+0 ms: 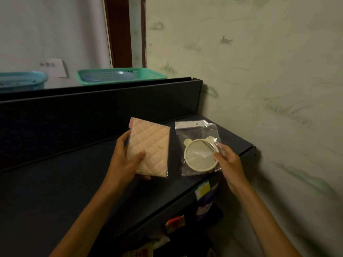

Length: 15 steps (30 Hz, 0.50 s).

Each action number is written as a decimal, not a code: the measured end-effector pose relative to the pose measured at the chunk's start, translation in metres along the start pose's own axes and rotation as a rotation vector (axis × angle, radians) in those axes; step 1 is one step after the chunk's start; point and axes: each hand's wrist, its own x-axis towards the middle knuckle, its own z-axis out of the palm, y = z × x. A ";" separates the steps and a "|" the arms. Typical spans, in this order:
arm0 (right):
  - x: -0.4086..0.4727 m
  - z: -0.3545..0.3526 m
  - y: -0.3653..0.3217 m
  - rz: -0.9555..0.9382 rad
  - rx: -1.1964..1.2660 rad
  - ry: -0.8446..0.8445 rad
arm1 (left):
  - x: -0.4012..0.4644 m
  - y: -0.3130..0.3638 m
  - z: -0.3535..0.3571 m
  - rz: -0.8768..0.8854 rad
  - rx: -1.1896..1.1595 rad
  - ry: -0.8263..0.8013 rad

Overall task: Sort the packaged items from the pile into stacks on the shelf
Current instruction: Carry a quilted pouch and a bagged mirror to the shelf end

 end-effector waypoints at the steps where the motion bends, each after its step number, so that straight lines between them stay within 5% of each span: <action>1: 0.014 -0.003 0.000 0.004 -0.015 -0.014 | 0.007 0.000 0.004 0.009 0.010 0.005; 15: 0.177 -0.020 0.018 -0.010 -0.164 -0.278 | 0.045 -0.016 0.061 -0.072 0.057 0.313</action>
